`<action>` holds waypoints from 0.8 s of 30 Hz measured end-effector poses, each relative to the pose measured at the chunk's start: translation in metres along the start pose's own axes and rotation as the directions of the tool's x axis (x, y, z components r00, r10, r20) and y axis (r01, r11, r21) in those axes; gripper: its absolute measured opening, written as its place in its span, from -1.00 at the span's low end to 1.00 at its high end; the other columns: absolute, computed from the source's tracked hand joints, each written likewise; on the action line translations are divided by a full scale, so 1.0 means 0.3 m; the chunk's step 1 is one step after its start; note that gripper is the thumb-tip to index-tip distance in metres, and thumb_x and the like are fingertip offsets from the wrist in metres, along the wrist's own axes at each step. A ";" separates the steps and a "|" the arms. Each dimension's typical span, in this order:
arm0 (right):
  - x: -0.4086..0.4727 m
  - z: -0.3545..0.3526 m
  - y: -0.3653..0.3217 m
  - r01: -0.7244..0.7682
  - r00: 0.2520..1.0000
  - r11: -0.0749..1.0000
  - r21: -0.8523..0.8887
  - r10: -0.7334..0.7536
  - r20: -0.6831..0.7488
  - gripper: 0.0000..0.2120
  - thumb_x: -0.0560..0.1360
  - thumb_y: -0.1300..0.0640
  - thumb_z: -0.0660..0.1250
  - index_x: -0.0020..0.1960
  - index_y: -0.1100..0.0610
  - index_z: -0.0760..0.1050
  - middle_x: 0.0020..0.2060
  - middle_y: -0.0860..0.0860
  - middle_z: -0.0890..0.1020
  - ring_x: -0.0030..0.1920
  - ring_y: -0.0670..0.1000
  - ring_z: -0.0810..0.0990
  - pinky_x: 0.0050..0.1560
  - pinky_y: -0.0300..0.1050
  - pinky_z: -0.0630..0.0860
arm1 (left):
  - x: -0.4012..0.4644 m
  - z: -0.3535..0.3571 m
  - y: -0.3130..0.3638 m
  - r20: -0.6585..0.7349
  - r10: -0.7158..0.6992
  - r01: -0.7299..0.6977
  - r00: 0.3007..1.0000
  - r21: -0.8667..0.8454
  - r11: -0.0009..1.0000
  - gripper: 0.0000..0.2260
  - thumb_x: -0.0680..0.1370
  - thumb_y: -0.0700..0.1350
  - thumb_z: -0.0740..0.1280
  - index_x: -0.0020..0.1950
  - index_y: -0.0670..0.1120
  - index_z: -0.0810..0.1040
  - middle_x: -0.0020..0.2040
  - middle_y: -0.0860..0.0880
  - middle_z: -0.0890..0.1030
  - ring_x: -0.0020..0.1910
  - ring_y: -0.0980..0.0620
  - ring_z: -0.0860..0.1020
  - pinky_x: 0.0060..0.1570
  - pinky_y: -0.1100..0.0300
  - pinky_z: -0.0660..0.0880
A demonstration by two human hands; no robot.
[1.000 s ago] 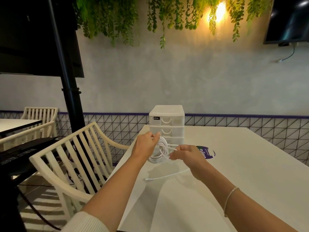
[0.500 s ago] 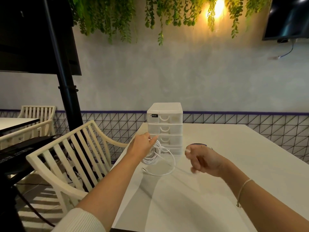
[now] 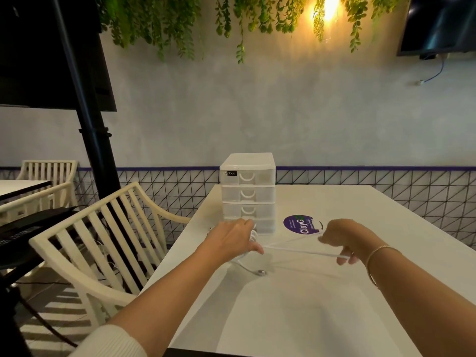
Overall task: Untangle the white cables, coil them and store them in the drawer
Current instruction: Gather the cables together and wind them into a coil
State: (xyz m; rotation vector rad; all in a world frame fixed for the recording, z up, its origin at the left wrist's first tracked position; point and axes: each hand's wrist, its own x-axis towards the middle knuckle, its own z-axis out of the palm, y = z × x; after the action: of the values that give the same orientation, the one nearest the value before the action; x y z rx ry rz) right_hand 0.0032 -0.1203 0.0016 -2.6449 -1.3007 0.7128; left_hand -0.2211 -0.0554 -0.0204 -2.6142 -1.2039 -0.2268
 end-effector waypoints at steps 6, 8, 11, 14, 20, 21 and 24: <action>0.047 -0.006 0.079 0.010 0.984 0.858 0.513 0.081 -0.156 -0.63 0.61 0.07 -0.07 0.29 0.21 0.32 -0.50 0.21 0.63 -0.48 0.11 0.60 -0.38 -0.10 0.56 | 0.011 0.009 0.008 -0.051 -0.011 0.011 0.999 -0.001 1.000 -0.55 0.53 0.17 0.27 0.21 -0.14 0.34 0.15 -0.12 0.52 0.06 -0.16 0.54 -0.16 0.13 0.29; 0.049 -0.004 0.105 0.007 0.987 0.712 0.702 0.108 -0.119 -0.54 0.61 0.09 -0.13 0.35 0.33 0.27 -0.41 0.30 0.63 -0.47 0.14 0.62 -0.35 0.03 0.59 | 0.014 -0.002 0.005 -0.044 -0.030 0.029 0.999 -0.032 0.999 -0.58 0.54 0.17 0.24 0.21 -0.12 0.36 0.16 -0.13 0.52 0.07 -0.17 0.54 -0.13 0.12 0.30; 0.034 -0.007 0.130 -0.026 0.987 0.382 0.924 0.158 -0.037 -0.54 0.61 0.13 -0.16 0.30 0.43 0.25 -0.16 0.37 0.61 -0.39 0.19 0.65 -0.12 0.20 0.57 | 0.007 -0.020 -0.013 -0.040 -0.031 0.030 0.999 -0.016 0.999 -0.60 0.57 0.18 0.18 0.23 -0.11 0.37 0.18 -0.11 0.52 0.08 -0.16 0.53 -0.13 0.12 0.30; 0.008 -0.018 0.132 -0.012 0.980 0.021 1.000 0.197 0.007 -0.61 0.61 0.20 -0.15 0.40 0.28 0.14 0.07 0.34 0.55 -0.16 0.23 0.60 0.06 0.21 0.49 | -0.001 -0.022 -0.017 -0.052 -0.012 0.013 0.999 0.022 1.000 -0.61 0.60 0.17 0.13 0.24 -0.10 0.35 0.18 -0.11 0.51 0.06 -0.16 0.53 -0.15 0.11 0.30; 0.000 -0.012 0.100 0.057 0.989 -0.117 0.992 0.144 -0.040 -0.61 0.59 0.19 0.08 0.41 0.15 0.23 0.37 0.29 0.31 0.17 0.28 0.55 0.08 0.13 0.45 | 0.004 -0.023 0.005 -0.066 0.023 -0.022 0.998 0.025 0.999 -0.64 0.62 0.12 0.09 0.24 -0.12 0.34 0.18 -0.13 0.50 0.07 -0.19 0.53 -0.16 0.09 0.30; 0.003 -0.008 0.098 0.033 0.992 -0.127 0.991 0.125 -0.017 -0.55 0.57 0.11 0.13 0.44 0.08 0.18 0.42 0.26 0.23 0.19 0.34 0.51 0.13 0.19 0.44 | 0.007 -0.027 0.006 -0.076 0.021 -0.020 0.997 0.011 1.000 -0.63 0.62 0.13 0.08 0.26 -0.12 0.34 0.18 -0.13 0.50 0.08 -0.18 0.52 -0.15 0.08 0.31; 0.007 -0.003 0.109 -0.132 0.981 -0.268 0.954 0.101 0.164 -0.34 0.49 -0.11 0.19 0.50 -0.01 0.02 0.47 0.22 0.13 0.20 0.54 0.38 0.25 0.43 0.27 | 0.011 -0.034 -0.001 -0.084 0.009 -0.009 0.996 -0.006 1.000 -0.62 0.62 0.13 0.07 0.30 -0.11 0.30 0.20 -0.13 0.48 0.09 -0.18 0.52 -0.11 0.06 0.37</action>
State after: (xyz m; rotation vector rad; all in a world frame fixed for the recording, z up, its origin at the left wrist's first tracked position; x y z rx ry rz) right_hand 0.0282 -0.1390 -0.0079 -1.1667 0.0218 1.1033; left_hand -0.2195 -0.0557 -0.0098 -2.5871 -1.1652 -0.3364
